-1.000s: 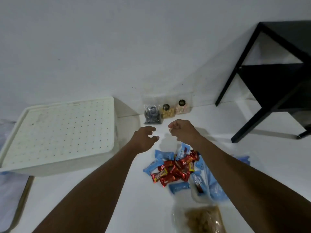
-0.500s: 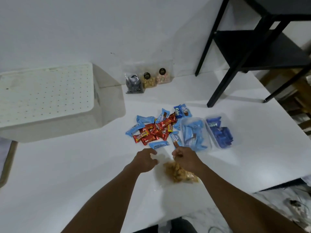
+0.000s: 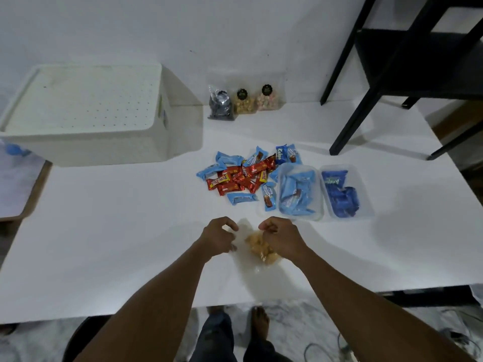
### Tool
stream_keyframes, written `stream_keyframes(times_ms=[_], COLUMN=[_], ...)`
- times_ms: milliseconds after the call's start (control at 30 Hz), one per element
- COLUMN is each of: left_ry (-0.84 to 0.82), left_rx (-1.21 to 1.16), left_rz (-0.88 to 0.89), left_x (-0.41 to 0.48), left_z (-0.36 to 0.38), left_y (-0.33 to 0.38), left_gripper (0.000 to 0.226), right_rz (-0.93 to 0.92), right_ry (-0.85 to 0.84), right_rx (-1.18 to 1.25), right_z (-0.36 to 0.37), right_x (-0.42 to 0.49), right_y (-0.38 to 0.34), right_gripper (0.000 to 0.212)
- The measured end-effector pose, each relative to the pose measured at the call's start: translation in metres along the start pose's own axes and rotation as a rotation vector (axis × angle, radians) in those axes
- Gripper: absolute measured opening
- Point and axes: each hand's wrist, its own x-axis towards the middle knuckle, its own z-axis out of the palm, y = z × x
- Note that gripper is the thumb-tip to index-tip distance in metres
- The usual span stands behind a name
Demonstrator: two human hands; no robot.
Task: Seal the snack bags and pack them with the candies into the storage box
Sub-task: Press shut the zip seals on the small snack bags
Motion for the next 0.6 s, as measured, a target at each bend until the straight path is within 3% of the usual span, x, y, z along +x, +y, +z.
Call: stream_keyframes(times_ms=[200,333,433,600], left_ry=[-0.044,0.042,0.145,0.198], left_rx=[-0.396,-0.545,-0.681,-0.826], left_rz=[-0.036,0.000,0.022,0.109], left_x=[-0.036,-0.050,-0.060,-0.074], left_z=[-0.012,-0.022,-0.033,-0.062], left_y=[0.046,0.077,0.101,0.139], left_gripper=[0.019,0.022,0.019,0.009], right_rz=[-0.124,-0.189,-0.239,-0.461], right_ry=[-0.026,-0.097,-0.119,0.014], right_rx=[0.005,0.099,0.126,-0.084], right_z=[-0.018,-0.035,-0.047,-0.064], right_x=[-0.010,-0.017,-0.022,-0.025], right_y=[-0.021,-0.047,-0.068,-0.107], right_gripper=[0.022,0.007,0.023,0.012])
